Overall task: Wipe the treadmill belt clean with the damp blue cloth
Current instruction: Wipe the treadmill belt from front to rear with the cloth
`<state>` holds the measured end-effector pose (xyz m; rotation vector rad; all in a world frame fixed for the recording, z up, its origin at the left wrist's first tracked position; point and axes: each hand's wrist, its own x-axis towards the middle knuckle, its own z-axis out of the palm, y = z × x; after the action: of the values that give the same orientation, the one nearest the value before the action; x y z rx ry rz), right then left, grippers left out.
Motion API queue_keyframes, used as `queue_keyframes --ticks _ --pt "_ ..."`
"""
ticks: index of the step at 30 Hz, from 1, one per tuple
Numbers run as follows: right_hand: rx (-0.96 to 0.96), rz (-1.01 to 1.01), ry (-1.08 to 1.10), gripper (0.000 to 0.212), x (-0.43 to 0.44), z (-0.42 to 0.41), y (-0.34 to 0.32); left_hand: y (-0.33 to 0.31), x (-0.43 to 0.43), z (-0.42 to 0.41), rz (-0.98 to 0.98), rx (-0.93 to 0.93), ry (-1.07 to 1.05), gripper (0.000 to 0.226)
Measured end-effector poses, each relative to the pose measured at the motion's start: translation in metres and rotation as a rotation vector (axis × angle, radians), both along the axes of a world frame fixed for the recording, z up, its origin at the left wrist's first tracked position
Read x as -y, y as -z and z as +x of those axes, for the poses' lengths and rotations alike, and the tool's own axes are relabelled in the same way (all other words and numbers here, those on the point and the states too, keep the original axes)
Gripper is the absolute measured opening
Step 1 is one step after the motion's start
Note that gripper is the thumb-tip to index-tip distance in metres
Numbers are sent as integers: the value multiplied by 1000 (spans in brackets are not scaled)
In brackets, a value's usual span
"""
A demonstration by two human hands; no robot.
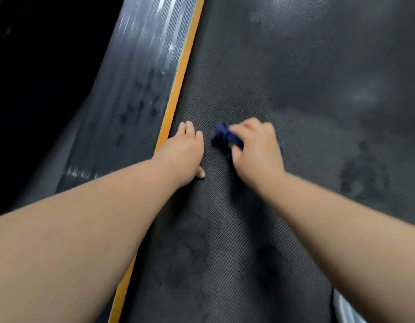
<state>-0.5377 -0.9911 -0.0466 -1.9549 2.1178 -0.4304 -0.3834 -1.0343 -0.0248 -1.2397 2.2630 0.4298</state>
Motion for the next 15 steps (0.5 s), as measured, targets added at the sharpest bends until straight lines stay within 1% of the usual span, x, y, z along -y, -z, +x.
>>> queue_keyframes --ticks 2,4,6,8,11,12,13,15 --pt "46 60 -96 25 -33 5 -4 -6 1 -1 35 7 -17 97" --pt "13 104 -174 29 -27 -6 -6 -9 1 -6 44 16 -7 94" --pt "-51 104 -125 28 2 -20 -4 -10 1 -9 34 11 -5 90" --pt "-90 119 35 29 37 -30 -3 -8 -1 -9 16 4 -7 87" --pt "-27 97 234 30 57 -19 5 0 -1 -2 24 -39 -11 92" --pt "-30 75 250 27 49 -11 8 1 -1 -1 31 -50 -15 94" --pt "-47 37 219 21 34 -3 10 1 -2 0 32 -54 -14 95" --pt "-22 -22 79 14 -10 10 9 0 -1 0 37 -57 -24 96"
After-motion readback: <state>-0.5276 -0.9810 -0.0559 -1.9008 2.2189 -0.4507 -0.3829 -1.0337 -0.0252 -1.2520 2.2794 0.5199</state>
